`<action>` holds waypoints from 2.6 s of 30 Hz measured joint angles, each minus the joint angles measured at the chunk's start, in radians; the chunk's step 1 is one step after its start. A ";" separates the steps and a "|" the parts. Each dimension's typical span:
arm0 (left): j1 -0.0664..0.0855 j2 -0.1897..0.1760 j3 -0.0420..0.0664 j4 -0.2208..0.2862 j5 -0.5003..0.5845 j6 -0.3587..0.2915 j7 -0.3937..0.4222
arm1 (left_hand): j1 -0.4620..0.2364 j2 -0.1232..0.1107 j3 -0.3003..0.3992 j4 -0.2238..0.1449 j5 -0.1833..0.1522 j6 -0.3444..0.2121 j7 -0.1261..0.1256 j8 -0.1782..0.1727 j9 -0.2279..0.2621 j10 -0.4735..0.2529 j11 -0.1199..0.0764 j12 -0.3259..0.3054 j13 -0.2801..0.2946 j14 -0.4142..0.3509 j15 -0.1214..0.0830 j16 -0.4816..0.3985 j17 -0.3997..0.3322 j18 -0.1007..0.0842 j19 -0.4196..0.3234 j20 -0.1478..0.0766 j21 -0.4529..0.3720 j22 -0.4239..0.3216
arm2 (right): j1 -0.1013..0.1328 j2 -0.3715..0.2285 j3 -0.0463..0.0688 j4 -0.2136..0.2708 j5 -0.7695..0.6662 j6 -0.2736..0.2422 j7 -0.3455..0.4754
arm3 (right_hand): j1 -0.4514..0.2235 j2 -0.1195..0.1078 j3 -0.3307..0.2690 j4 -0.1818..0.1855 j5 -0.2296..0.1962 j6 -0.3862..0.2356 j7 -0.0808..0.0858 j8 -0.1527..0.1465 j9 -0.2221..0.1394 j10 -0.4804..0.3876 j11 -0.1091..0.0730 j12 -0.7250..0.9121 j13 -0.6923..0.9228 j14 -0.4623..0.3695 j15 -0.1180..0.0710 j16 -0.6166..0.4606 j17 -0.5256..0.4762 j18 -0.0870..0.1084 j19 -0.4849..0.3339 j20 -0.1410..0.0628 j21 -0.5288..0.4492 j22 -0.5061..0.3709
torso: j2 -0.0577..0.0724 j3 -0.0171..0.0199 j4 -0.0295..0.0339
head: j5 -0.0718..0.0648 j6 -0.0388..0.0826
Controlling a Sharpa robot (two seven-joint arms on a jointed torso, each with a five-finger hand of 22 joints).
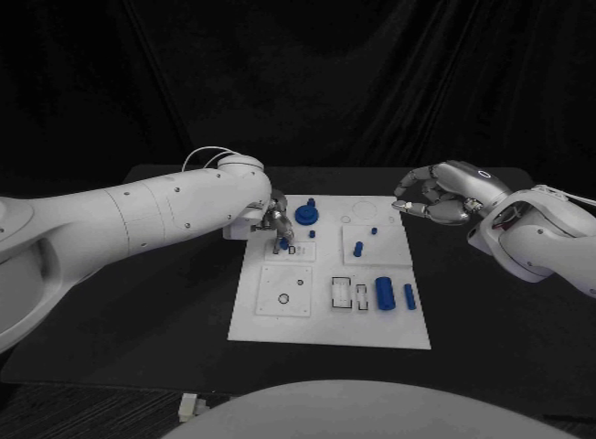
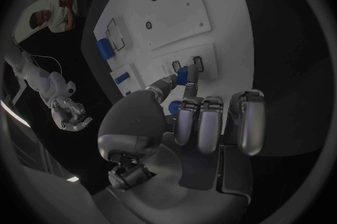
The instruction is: Assemble the parts on the task board
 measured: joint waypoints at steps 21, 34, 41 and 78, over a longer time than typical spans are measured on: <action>0.000 -0.031 0.000 0.027 0.147 -0.075 -0.064 | -0.014 -0.007 0.019 0.000 0.004 0.014 -0.003 -0.009 0.003 0.000 -0.007 0.000 0.000 0.000 -0.007 0.000 0.000 0.000 0.015 -0.005 0.004 0.000 | -0.003 0.000 0.000 0.000 0.000 0.007 -0.009 | 0.008 0.000 0.000 0.000 0.008 0.000 0.000 -0.004 -0.003 0.000 0.000 0.000 0.000 0.000 0.000 -0.005 0.000 0.000 0.000 0.000 -0.010 0.001 | -0.003 0.0008 0.0010 | 0.005 0.000; 0.000 -0.031 0.000 0.028 0.206 -0.079 -0.082 | -0.017 -0.009 0.022 -0.003 0.004 0.016 -0.001 -0.009 0.003 0.000 -0.007 0.000 0.000 0.000 -0.007 0.000 0.000 0.000 0.015 -0.005 0.004 0.000 | -0.005 0.002 0.000 -0.004 0.000 0.010 -0.011 | 0.008 0.000 0.000 0.000 0.008 0.000 0.000 -0.004 -0.002 0.000 0.000 0.000 0.000 0.000 0.000 -0.005 0.000 0.000 0.000 0.000 -0.010 0.001 | -0.001 -0.0002 0.0002 | 0.007 0.000; 0.000 -0.029 0.000 0.028 0.216 -0.082 -0.085 | -0.017 -0.009 0.029 -0.002 0.004 0.014 0.000 -0.015 0.002 0.000 -0.007 0.000 0.000 0.000 -0.007 0.000 0.000 0.000 0.012 -0.008 0.004 0.001 | -0.005 0.002 0.000 -0.004 0.000 0.011 -0.012 | 0.008 0.000 0.000 0.000 0.008 0.000 0.000 -0.004 -0.002 0.000 0.000 0.000 0.000 0.000 0.000 -0.005 0.000 0.000 0.000 0.000 -0.010 0.000 | 0.000 -0.0002 0.0001 | 0.008 0.000; -0.002 -0.014 -0.001 0.017 0.223 -0.100 -0.080 | -0.024 -0.008 0.033 0.000 0.002 0.014 0.007 -0.024 0.001 0.000 -0.007 0.000 0.000 0.000 -0.007 0.000 0.000 0.000 0.004 -0.009 -0.004 0.000 | -0.005 0.002 0.000 -0.004 0.000 0.013 -0.014 | 0.013 -0.005 0.000 -0.006 0.012 0.000 0.000 -0.004 -0.004 0.000 0.000 0.000 0.001 0.000 0.000 -0.005 0.001 0.000 0.000 0.000 -0.014 0.000 | -0.001 -0.0004 -0.0005 | 0.008 0.000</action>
